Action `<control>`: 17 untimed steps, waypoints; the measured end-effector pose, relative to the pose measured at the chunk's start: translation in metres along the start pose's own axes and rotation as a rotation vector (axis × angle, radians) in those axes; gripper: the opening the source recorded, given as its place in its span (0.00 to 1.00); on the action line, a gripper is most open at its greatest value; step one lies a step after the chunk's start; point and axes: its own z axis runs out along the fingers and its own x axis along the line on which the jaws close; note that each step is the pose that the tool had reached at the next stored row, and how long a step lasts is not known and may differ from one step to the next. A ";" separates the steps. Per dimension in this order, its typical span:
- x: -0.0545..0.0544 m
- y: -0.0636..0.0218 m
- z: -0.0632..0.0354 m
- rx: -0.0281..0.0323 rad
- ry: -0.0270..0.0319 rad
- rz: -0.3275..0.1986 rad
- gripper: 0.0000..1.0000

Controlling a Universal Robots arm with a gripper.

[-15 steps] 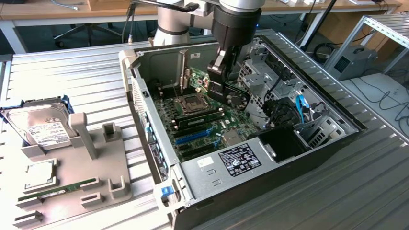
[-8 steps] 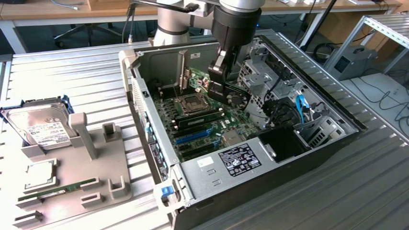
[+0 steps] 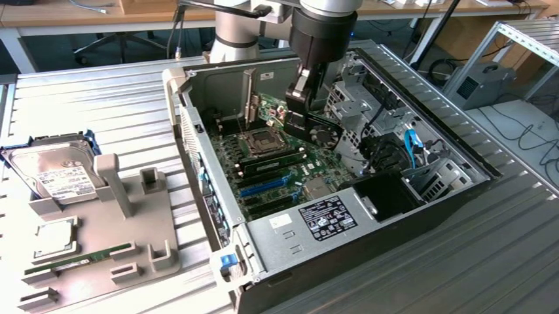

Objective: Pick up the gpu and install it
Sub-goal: 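Insert the gpu into the slot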

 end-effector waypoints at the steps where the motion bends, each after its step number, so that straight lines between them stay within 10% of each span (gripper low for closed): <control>1: 0.000 0.0000 0.0000 -0.0001 -0.0001 -0.003 0.26; 17: 0.000 0.0000 0.0000 -0.0013 -0.0015 -0.050 0.26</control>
